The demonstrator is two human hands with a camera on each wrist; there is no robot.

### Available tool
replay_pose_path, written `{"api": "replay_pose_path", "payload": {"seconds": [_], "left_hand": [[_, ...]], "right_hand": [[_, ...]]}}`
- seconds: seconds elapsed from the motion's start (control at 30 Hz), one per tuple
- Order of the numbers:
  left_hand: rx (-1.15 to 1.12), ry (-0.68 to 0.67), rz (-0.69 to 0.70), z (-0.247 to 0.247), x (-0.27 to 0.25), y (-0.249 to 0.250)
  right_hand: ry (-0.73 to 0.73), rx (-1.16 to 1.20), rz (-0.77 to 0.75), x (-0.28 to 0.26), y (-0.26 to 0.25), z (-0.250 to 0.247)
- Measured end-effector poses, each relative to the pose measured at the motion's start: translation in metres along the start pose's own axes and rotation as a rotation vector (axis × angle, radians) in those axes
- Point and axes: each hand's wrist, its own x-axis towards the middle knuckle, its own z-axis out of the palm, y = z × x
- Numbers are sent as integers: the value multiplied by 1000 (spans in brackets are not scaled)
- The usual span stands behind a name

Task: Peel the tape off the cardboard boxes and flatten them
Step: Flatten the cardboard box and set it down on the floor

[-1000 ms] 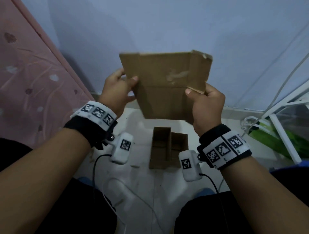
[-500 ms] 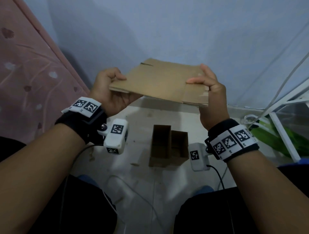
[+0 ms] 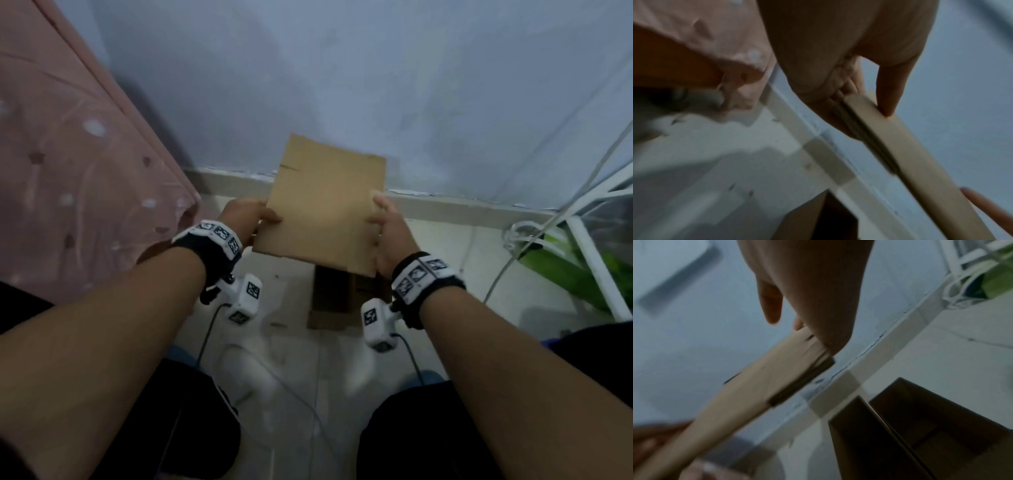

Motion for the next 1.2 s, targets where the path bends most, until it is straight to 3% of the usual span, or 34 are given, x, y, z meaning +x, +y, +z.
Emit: {"api": "replay_pose_path", "payload": {"seconds": [0.13,0.33,0.43,0.53,0.7,0.83,1.03,1.2], "left_hand": [[190,310,34,-10,23,-53],[406,481,-103,-84,49,-125],[479,437,-156,-86,55,-152],[508,340,-142,-55,69,-174],[481,291,-174,-3,78,-201],[461,261,-247,9,86,-215],[567,436,-226,-7,86,-219],[533,460,-165,-12,91,-228]], "right_hand": [[-62,-297,80,28,66,39],[-240,-349,225,63,149,111],[-193,-387,299,82,182,116],[-54,-480,339,97,200,88],[17,-445,217,105,202,52],[92,-417,199,115,198,50],[-4,-431,283,113,226,63],[9,-408,284,119,243,69]]}}
